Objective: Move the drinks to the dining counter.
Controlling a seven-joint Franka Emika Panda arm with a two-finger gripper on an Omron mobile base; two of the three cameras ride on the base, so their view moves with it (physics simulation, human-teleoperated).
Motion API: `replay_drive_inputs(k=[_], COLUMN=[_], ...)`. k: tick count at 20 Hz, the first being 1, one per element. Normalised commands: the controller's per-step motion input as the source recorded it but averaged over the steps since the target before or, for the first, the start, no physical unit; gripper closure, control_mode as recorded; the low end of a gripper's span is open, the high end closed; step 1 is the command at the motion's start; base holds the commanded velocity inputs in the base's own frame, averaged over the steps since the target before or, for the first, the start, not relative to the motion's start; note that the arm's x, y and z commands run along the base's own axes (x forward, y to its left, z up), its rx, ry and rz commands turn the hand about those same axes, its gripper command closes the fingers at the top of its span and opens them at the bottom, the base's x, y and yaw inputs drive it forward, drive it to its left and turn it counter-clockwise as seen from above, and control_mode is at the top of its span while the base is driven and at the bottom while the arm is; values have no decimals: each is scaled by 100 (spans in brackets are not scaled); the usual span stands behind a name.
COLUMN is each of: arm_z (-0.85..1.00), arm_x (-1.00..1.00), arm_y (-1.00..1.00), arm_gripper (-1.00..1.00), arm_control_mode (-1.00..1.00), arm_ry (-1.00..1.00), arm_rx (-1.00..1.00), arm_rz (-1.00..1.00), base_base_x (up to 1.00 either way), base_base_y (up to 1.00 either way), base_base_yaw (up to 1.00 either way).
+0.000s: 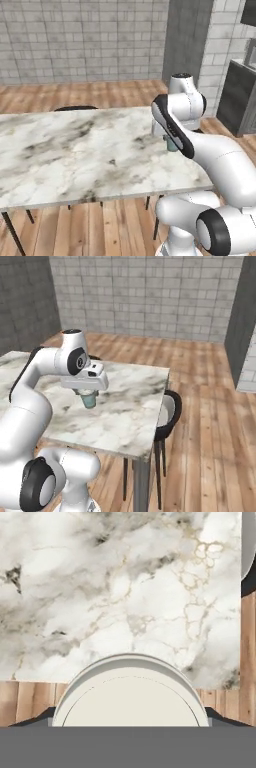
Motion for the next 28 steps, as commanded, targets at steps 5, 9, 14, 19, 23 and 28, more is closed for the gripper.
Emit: replay_drive_inputs(k=[5, 9, 14, 19, 23, 28], arm_z=[0, 0, 0, 0, 0, -33], arm_x=[0, 0, 0, 0, 0, 63], arm_y=[0, 0, 0, 0, 0, 4], arm_gripper=[100, 100, 100, 100, 100, 100], arm_control_mode=[100, 100, 100, 100, 100, -100], arm_ry=[0, 0, 0, 0, 0, 0], arm_rx=[0, 0, 0, 0, 0, 0], arm_rz=[0, 0, 0, 0, 0, 0], base_base_x=[13, 32, 43, 37, 31, 0], base_base_y=[89, 49, 12, 0, 0, 0], base_base_yaw=[-37, -18, -4, 0, 0, 0])
